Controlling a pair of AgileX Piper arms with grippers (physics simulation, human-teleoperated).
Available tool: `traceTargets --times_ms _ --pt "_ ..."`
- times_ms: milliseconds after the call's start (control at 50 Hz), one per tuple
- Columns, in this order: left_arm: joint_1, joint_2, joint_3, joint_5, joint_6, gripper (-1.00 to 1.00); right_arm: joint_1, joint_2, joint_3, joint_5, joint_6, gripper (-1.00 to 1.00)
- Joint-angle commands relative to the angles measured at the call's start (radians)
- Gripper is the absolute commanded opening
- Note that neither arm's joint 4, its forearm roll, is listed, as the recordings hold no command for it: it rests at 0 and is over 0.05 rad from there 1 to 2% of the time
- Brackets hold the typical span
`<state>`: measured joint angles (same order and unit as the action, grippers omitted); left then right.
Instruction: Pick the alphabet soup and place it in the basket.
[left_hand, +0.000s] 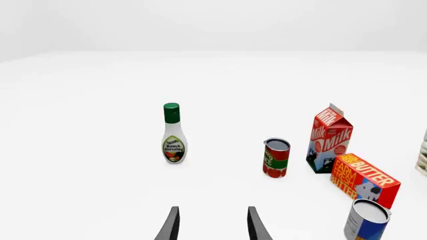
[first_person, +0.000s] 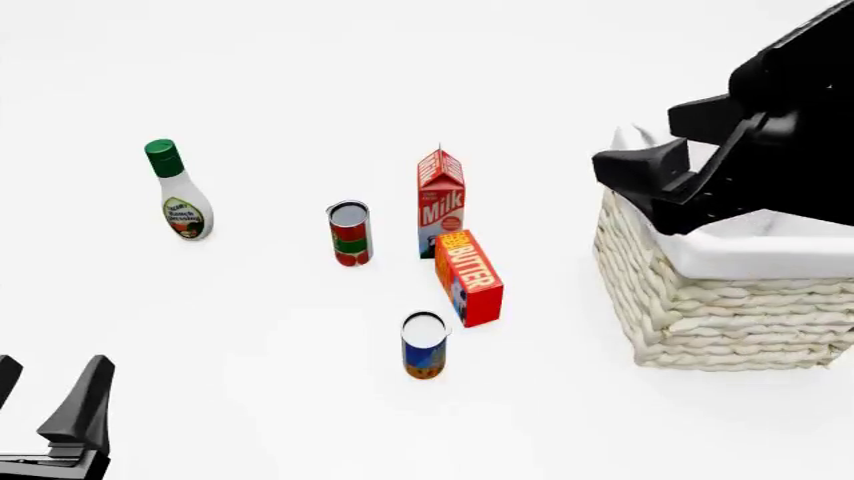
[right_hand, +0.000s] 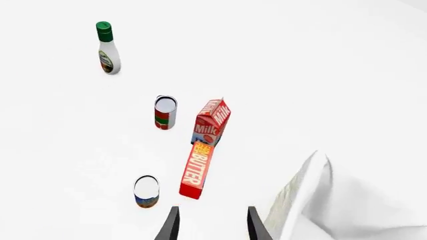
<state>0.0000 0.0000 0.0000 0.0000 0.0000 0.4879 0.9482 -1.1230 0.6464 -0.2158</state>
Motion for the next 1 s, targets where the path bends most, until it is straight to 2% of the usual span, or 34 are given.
traceTargets --times_ms 20,260,340,380,640,1000 --pt "0.0 0.0 0.0 0.0 0.0 1.0 0.066 0.094 -0.1 0.049 0.003 1.0" --pt "0.0 0.0 0.0 0.0 0.0 1.0 0.127 0.173 -0.092 0.011 0.009 1.0" --pt "0.0 0.0 0.0 0.0 0.0 1.0 0.126 0.201 -0.052 -0.027 0.0 1.0" --pt "0.0 0.0 0.0 0.0 0.0 1.0 0.118 0.213 -0.026 -0.054 -0.027 1.0" --pt "0.0 0.0 0.0 0.0 0.0 1.0 0.138 0.233 0.008 -0.103 -0.045 1.0" --pt "0.0 0.0 0.0 0.0 0.0 1.0 0.199 0.304 -0.058 -0.109 0.011 1.0"
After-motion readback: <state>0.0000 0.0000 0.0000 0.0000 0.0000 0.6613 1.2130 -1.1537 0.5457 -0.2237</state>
